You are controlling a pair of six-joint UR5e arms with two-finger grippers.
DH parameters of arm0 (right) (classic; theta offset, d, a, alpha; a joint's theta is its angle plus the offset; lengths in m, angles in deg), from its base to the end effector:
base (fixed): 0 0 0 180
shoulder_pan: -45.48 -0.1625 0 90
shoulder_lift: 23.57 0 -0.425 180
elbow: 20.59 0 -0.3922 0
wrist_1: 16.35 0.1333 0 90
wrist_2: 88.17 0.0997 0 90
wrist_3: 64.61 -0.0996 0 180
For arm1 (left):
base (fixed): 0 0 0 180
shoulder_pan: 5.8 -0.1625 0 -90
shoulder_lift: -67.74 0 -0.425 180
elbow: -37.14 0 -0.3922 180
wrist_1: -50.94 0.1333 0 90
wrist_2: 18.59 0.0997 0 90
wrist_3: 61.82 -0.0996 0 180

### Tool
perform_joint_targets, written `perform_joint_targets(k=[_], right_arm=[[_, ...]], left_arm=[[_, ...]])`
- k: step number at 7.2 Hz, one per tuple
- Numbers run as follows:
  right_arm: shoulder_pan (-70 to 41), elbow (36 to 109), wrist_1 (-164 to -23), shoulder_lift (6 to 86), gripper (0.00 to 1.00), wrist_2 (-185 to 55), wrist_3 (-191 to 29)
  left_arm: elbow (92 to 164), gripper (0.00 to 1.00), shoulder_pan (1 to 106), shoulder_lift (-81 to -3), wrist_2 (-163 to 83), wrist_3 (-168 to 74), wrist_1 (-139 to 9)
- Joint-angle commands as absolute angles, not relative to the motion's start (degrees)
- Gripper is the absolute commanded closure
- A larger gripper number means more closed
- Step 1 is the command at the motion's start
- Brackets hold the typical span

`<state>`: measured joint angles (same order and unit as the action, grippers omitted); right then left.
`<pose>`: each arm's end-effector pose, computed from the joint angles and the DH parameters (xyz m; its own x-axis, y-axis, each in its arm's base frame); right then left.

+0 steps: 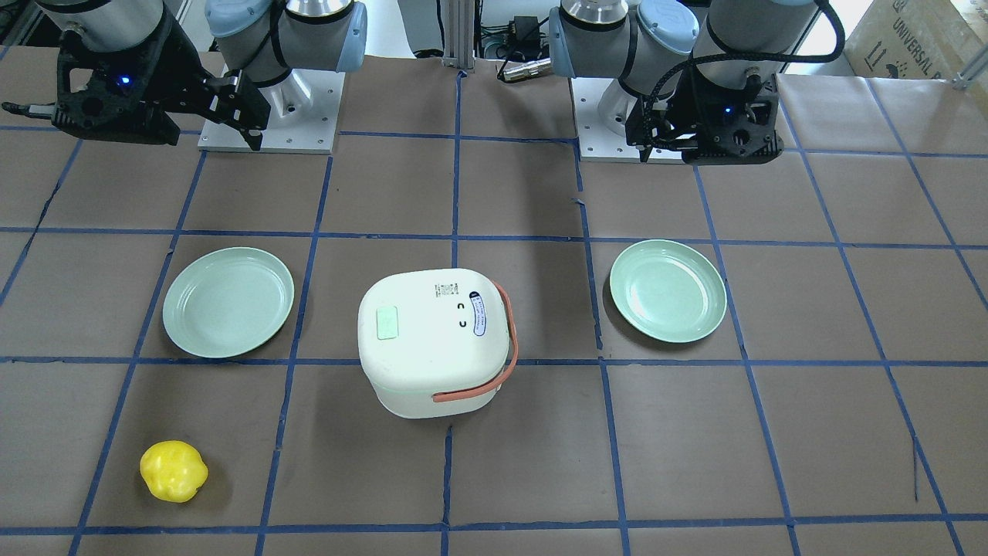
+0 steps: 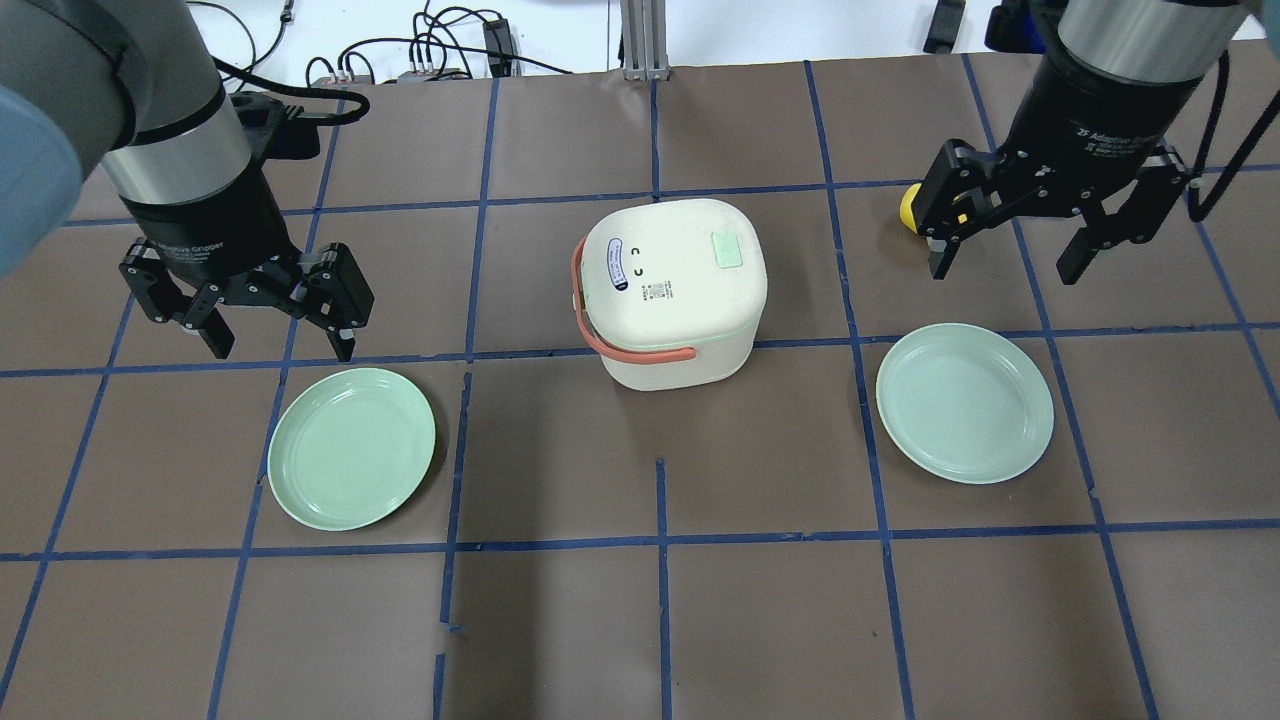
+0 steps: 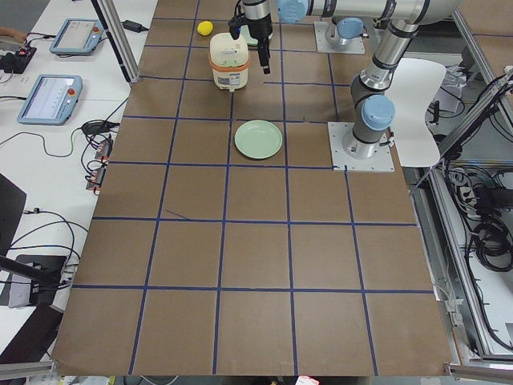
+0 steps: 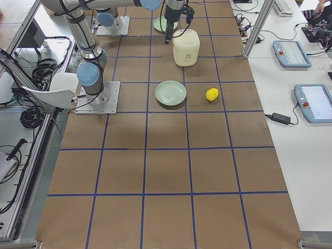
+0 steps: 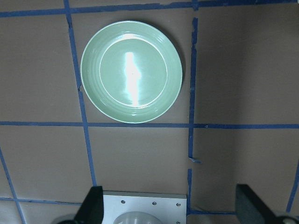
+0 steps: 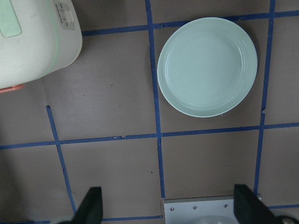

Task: Press rice cooker button
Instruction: 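Move the right gripper over the rice cooker's green lid button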

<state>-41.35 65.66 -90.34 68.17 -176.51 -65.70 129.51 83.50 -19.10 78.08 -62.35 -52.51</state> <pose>0.1107 -0.4642 0.5087 -0.9965 0.0792 -0.0250 0.0733 0.9804 0.1831 -0.1163 -0.4458 0.4739 -0.9935 0.0223 -0.1113 -0.0027 0.9755 0.2202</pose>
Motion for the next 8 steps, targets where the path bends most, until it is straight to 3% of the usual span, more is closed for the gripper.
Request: perform_joint_targets(k=[1, 5, 7, 8], right_arm=[[-41.4, 65.8, -90.3, 68.4, 0.0, -176.3, -65.7], [-41.7, 65.6, -90.4, 68.2, 0.0, -176.2, -65.4], [-46.6, 65.8, -97.7, 67.1, 0.01, -176.2, -65.8], [-50.2, 65.9, -101.0, 64.6, 0.11, -176.2, -69.6]], left_arm=[[129.5, 0.0, 83.5, -19.1, 78.1, -62.3, -52.5], [129.5, 0.0, 83.5, -19.1, 78.1, -62.3, -52.5], [129.5, 0.0, 83.5, -19.1, 78.1, -62.4, -52.5], [129.5, 0.0, 83.5, -19.1, 78.0, -62.4, -52.5]])
